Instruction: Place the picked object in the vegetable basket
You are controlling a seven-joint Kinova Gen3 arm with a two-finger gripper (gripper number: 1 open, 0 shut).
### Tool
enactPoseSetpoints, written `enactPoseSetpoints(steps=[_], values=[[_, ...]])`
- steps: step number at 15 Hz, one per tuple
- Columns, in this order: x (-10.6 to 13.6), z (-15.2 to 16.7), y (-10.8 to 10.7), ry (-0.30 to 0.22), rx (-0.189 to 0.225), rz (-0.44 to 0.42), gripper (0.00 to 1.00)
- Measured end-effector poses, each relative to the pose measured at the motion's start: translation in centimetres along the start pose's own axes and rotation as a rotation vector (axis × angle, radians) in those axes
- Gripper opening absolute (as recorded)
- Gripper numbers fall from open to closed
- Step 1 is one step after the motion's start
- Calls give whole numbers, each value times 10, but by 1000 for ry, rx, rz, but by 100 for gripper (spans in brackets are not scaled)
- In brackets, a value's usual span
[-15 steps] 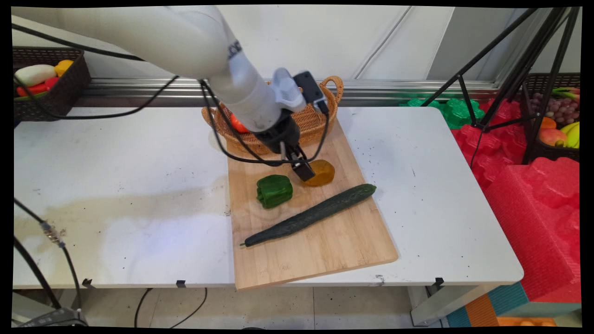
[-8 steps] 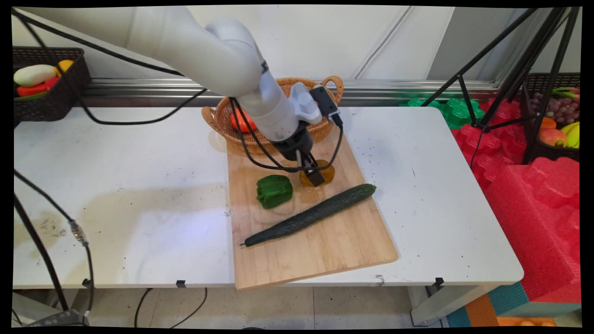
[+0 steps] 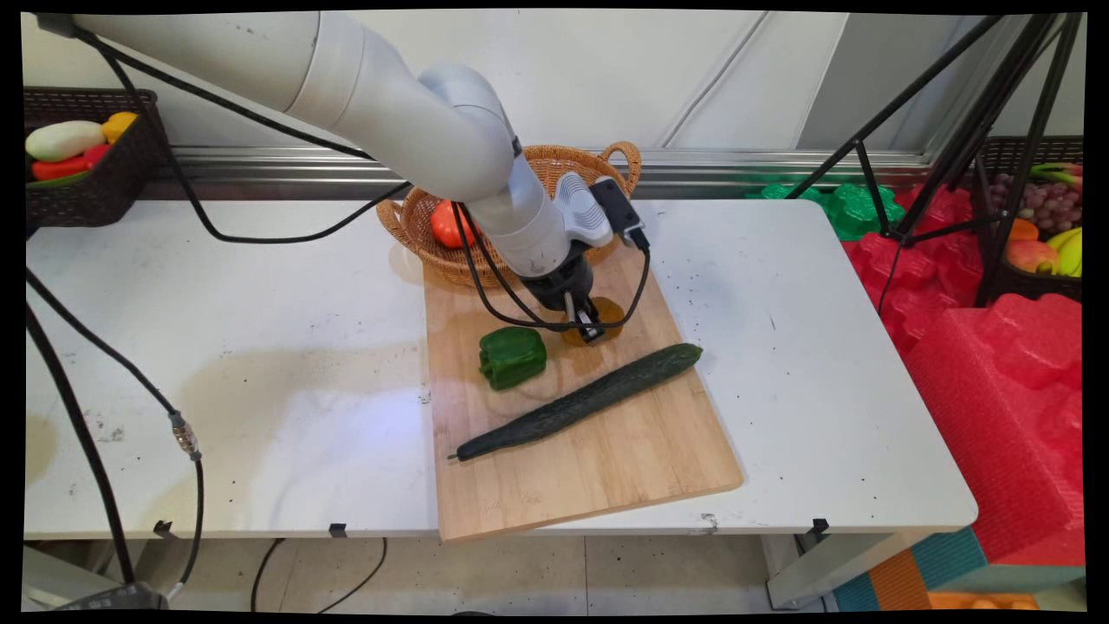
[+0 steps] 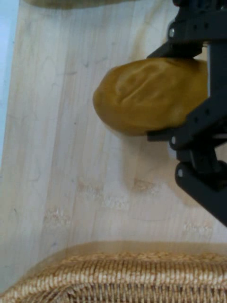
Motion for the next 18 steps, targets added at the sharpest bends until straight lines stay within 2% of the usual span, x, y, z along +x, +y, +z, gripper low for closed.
enactPoseSetpoints(steps=[4, 8, 12, 15, 18], values=[[0, -8, 3, 26, 2, -7, 0], [7, -42, -1, 97, 24, -20, 0], [16, -93, -20, 194, 83, -49, 0], [17, -113, -35, 232, 124, -71, 0], [16, -127, -63, 261, 186, -111, 0]])
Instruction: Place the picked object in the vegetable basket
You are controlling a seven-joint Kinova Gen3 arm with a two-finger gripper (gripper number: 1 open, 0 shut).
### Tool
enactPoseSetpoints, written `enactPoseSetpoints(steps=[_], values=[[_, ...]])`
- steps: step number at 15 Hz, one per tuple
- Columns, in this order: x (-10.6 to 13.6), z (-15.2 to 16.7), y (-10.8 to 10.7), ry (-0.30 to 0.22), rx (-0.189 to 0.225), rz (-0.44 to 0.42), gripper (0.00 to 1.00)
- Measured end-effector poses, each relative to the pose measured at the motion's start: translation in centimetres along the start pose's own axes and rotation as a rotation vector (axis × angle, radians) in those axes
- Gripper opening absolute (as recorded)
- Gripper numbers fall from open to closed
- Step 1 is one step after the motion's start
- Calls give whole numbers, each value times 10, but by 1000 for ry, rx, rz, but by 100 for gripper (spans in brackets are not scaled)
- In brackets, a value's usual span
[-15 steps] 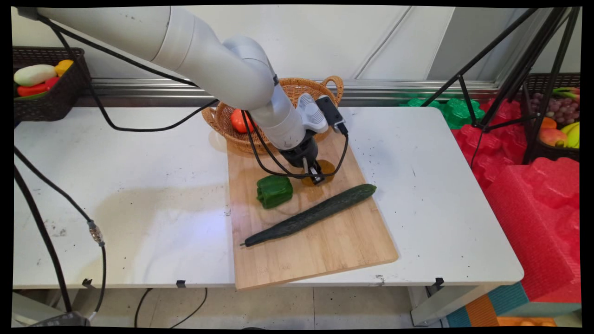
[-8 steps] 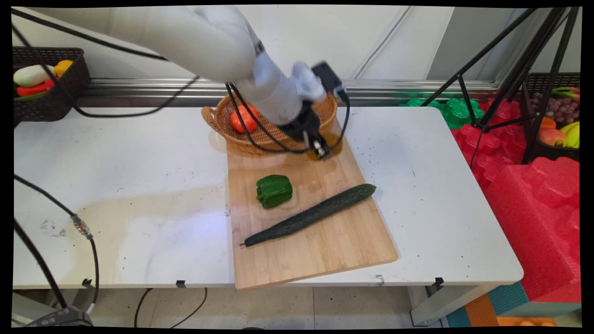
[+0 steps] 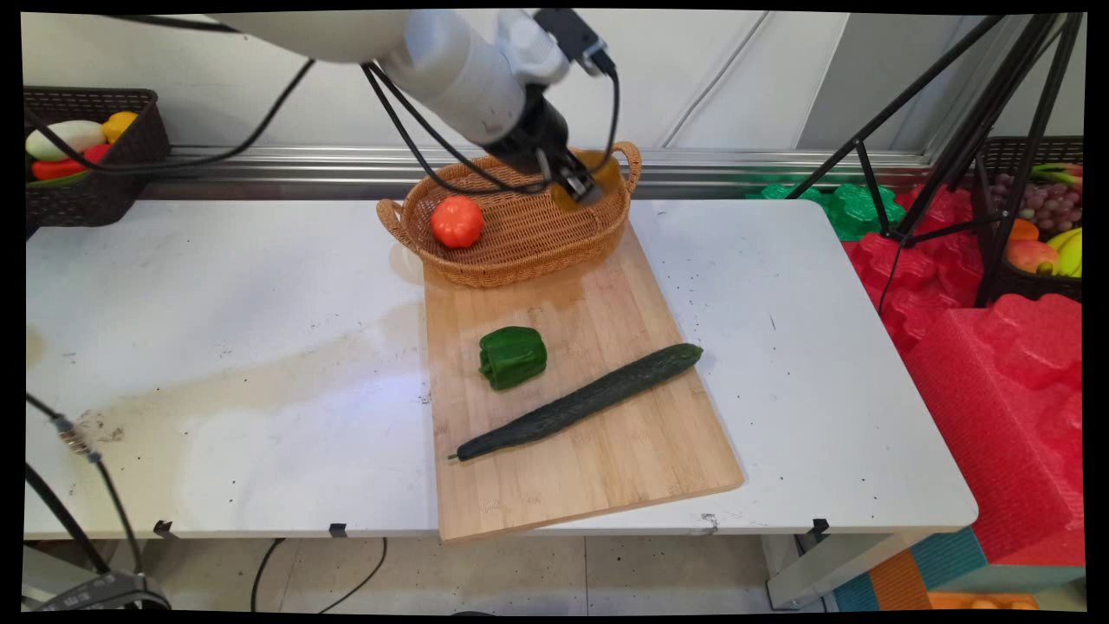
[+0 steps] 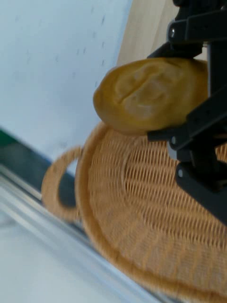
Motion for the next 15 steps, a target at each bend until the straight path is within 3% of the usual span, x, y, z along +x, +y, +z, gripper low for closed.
enactPoseSetpoints(steps=[3, 6, 10, 15], values=[[0, 9, -24, 3, 49, -28, 0], [-3, 36, -41, -20, 71, -57, 0], [-8, 74, -51, -59, 65, -78, 0], [-11, 131, -54, -96, 29, -106, 0]])
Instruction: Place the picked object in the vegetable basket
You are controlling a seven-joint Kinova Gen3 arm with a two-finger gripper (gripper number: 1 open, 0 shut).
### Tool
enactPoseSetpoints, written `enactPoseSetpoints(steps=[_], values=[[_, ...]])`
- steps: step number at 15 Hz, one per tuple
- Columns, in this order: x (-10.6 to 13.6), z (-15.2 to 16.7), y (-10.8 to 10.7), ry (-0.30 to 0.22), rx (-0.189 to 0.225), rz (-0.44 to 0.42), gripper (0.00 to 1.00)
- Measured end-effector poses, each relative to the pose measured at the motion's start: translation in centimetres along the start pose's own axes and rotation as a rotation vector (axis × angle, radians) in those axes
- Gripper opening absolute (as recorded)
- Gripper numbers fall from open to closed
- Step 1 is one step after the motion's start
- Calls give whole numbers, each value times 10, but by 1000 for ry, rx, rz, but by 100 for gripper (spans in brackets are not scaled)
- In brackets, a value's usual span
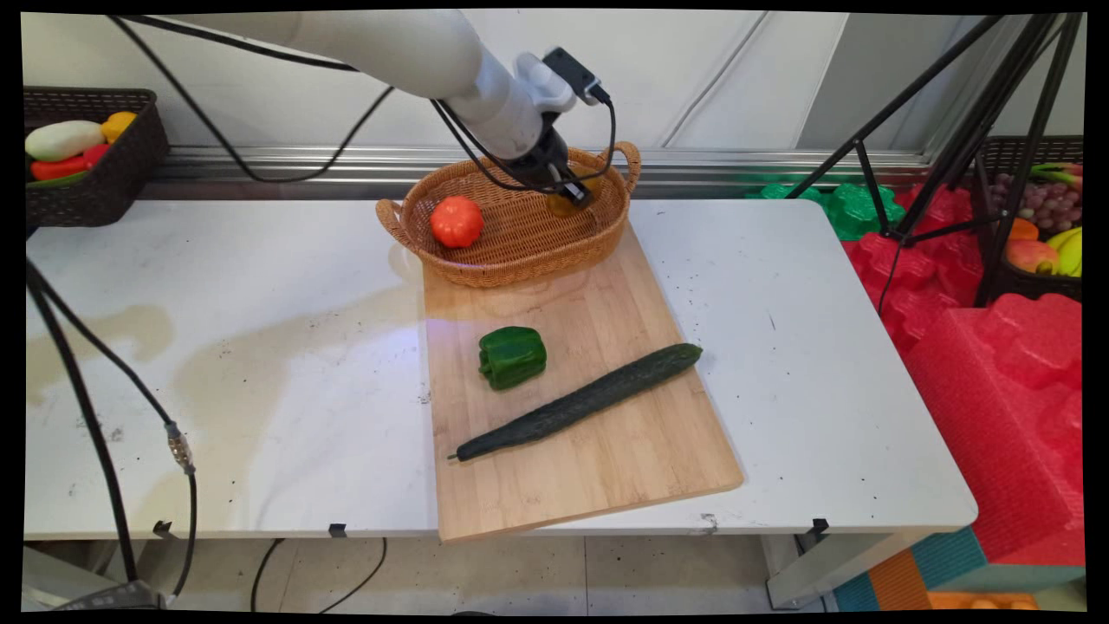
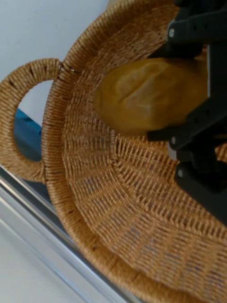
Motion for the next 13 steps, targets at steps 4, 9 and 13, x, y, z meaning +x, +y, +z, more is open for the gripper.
enactPoseSetpoints(steps=[4, 9, 13], values=[[1, 24, -2, -12, -11, -17, 0], [-1, 42, -4, -22, -22, -37, 0], [-3, 42, -5, -18, -30, -39, 100]])
